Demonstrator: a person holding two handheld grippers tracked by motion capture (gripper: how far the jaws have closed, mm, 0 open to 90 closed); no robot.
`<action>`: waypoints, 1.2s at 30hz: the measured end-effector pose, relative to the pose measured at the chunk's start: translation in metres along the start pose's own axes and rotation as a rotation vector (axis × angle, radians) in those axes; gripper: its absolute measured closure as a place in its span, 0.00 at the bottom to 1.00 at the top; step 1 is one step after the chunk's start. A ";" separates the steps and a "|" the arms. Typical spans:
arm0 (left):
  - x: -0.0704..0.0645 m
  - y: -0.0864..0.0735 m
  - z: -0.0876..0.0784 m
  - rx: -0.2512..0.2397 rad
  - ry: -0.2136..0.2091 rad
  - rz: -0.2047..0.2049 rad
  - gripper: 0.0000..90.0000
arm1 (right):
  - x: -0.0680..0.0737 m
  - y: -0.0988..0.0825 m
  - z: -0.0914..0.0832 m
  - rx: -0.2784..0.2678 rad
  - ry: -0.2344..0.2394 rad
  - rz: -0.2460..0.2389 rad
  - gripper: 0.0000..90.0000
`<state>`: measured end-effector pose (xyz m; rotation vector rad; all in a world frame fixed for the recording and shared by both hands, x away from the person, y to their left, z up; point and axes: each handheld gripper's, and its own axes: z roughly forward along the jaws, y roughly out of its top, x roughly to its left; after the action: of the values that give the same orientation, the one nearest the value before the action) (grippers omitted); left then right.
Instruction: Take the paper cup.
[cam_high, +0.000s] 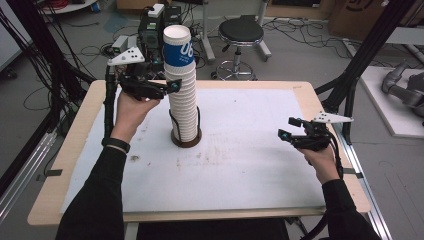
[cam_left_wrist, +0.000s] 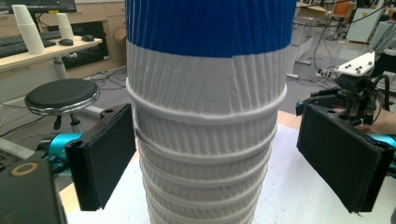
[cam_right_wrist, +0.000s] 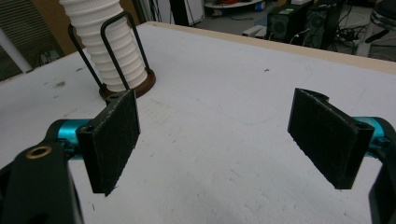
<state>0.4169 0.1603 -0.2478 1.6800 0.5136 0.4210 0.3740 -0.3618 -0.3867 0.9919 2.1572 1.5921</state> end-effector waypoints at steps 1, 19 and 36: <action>0.000 0.000 0.001 0.002 0.001 -0.001 0.13 | 0.000 0.000 0.000 0.000 0.000 0.001 0.19; 0.007 -0.004 0.016 0.005 -0.011 -0.018 0.13 | 0.002 0.000 0.003 0.007 0.020 -0.006 0.19; 0.009 -0.005 0.016 -0.003 -0.028 -0.024 0.14 | 0.017 0.032 0.011 -0.016 0.072 -0.042 0.19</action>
<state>0.4329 0.1527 -0.2558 1.6733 0.5119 0.3801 0.3791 -0.3377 -0.3583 0.8915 2.1938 1.6463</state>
